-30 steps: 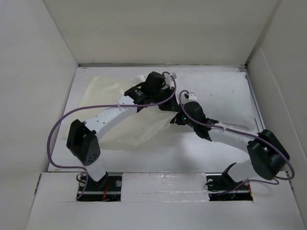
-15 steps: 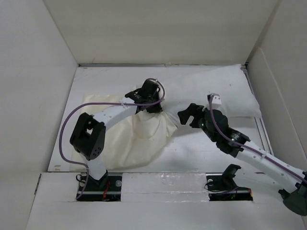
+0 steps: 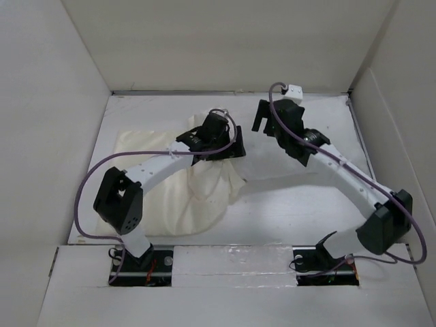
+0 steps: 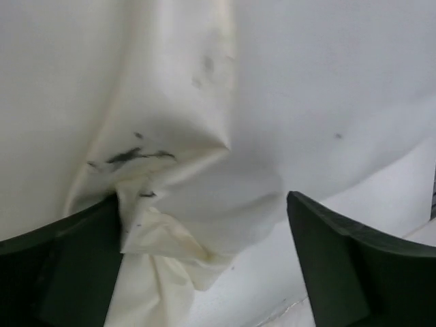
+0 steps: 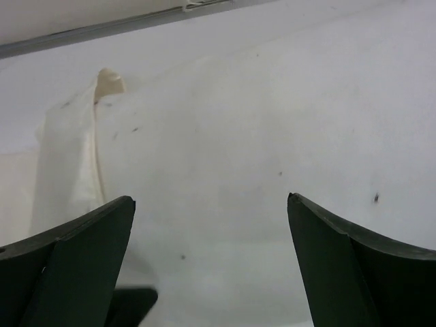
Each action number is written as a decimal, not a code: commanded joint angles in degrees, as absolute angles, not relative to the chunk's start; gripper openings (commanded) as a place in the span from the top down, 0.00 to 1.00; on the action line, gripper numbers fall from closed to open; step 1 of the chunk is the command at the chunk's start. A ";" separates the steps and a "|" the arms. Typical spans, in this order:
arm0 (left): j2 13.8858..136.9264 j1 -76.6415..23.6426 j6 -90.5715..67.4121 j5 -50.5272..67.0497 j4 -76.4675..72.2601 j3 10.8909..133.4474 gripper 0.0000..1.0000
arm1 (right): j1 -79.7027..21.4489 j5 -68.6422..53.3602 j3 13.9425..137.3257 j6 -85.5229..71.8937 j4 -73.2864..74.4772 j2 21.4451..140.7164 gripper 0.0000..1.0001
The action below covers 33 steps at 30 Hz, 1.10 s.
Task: Put the pillow into the pillowcase
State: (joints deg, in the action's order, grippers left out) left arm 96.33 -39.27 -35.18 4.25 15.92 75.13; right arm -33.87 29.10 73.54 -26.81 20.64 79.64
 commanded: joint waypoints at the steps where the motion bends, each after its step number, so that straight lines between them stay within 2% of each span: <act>1: 89.83 -40.43 -34.63 0.36 21.17 77.78 0.00 | -29.99 31.82 80.49 -19.52 25.66 85.85 0.01; 4: 85.97 -40.43 -36.04 -2.88 25.04 79.71 0.00 | -27.60 28.22 85.95 -18.98 31.27 94.99 0.01; 7: 84.90 -40.43 -36.56 -5.27 27.50 82.70 0.00 | -27.60 24.10 81.49 -18.98 27.97 96.68 0.01; 8: 84.90 -39.82 -36.04 -5.27 28.12 83.49 0.00 | -27.60 19.47 79.82 -18.98 24.47 96.68 0.01; 11: 89.37 -37.79 -35.24 -4.13 30.22 87.79 0.00 | -27.07 13.91 76.38 -18.98 21.36 97.38 0.04; 13: 93.75 -37.79 -33.93 -5.79 30.94 92.60 0.00 | -26.02 11.09 75.85 -18.98 20.74 97.91 0.24; 15: 97.45 -37.18 -32.70 -6.42 32.78 96.05 0.00 | -26.02 7.67 75.06 -18.98 18.64 98.61 0.35; 18: 105.01 -36.39 -31.29 -3.18 33.84 102.47 0.00 | -25.49 5.98 72.60 -19.51 16.88 97.22 0.74; 19: 106.42 -36.39 -30.77 -2.29 33.84 103.52 0.05 | -25.49 5.37 71.90 -19.51 16.09 97.21 0.83; 22: 110.56 -36.39 -30.76 1.83 33.84 105.21 0.12 | -25.49 4.75 71.89 -19.51 16.08 96.68 0.94; 23: 111.09 -36.39 -30.76 1.85 33.32 105.21 0.19 | -25.49 4.75 71.37 -19.51 16.08 96.68 1.00; 24: 111.88 -36.39 -30.76 1.85 33.31 104.42 0.24 | -25.49 4.75 71.37 -19.51 16.08 96.68 1.00; 26: 112.49 -36.39 -30.76 1.85 32.79 103.72 0.43 | -25.49 4.22 70.85 -19.51 15.56 96.68 1.00; 27: 113.02 -36.39 -30.24 1.85 32.78 103.71 0.67 | -24.97 3.17 70.14 -19.51 14.69 96.68 1.00; 29: 113.03 -36.39 -30.23 1.85 33.57 103.71 0.94 | -24.96 -0.67 69.44 -19.51 12.84 95.28 1.00; 30: 113.03 -36.39 -30.23 1.85 33.57 104.76 1.00 | -24.96 -2.88 68.74 -18.99 12.05 95.27 1.00; 33: 113.03 -36.91 -29.63 0.70 36.55 109.32 1.00 | -25.49 -11.73 68.73 -18.37 9.50 92.56 1.00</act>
